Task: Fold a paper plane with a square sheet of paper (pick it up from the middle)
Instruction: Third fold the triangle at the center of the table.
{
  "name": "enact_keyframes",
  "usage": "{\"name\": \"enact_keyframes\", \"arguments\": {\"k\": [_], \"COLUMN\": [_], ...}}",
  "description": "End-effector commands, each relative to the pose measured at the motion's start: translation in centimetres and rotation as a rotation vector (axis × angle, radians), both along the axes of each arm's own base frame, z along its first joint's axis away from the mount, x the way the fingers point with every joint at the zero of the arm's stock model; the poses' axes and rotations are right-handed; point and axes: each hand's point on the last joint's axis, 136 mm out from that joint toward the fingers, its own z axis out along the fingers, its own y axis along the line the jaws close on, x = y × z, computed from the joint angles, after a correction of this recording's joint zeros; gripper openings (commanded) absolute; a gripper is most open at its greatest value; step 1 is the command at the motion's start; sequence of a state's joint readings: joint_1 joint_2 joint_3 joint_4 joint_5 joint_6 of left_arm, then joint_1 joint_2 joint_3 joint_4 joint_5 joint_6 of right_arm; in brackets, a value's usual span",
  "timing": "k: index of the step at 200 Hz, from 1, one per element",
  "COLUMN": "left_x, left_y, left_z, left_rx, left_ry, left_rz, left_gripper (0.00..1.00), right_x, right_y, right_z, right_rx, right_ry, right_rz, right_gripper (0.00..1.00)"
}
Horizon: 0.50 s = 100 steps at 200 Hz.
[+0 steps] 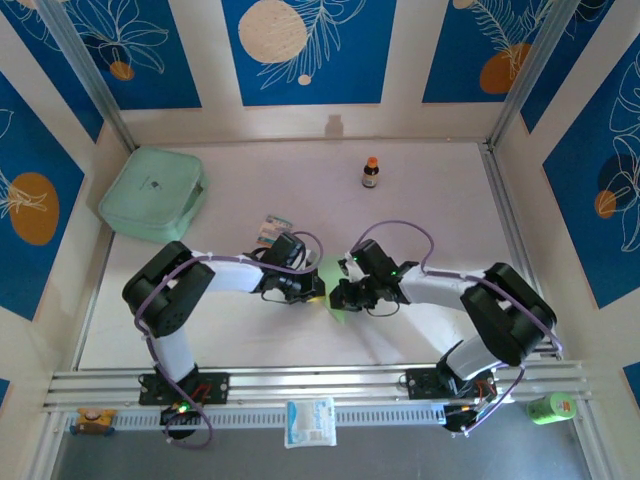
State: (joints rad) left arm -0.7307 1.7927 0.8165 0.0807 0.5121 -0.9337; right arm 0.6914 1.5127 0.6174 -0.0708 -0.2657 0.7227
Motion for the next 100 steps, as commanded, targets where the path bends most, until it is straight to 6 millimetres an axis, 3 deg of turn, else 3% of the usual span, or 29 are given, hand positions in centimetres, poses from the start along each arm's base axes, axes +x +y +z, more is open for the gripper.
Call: {"name": "enact_keyframes", "arguments": {"k": [1, 40, 78, 100], "left_x": [-0.6, 0.0, 0.5, -0.2], "left_y": [1.7, 1.0, -0.2, -0.3], "left_z": [-2.2, -0.6, 2.0, 1.7], "left_rx": [0.093, 0.049, 0.016, 0.041], "left_ry": [0.035, -0.005, -0.058, -0.043], "left_rz": [0.022, 0.017, 0.008, 0.005], "left_gripper": [0.09, 0.12, 0.14, 0.12], "right_x": [0.0, -1.5, -1.9, -1.8], "right_y": [0.0, -2.4, -2.9, -2.9], "right_z": [-0.7, -3.1, -4.0, -3.9], "right_rx": [-0.011, -0.081, -0.1, -0.096], "right_ry": [0.021, 0.082, 0.11, 0.1], "right_rz": [0.002, -0.04, -0.062, -0.069], "right_gripper": [0.1, 0.05, 0.02, 0.02]}}
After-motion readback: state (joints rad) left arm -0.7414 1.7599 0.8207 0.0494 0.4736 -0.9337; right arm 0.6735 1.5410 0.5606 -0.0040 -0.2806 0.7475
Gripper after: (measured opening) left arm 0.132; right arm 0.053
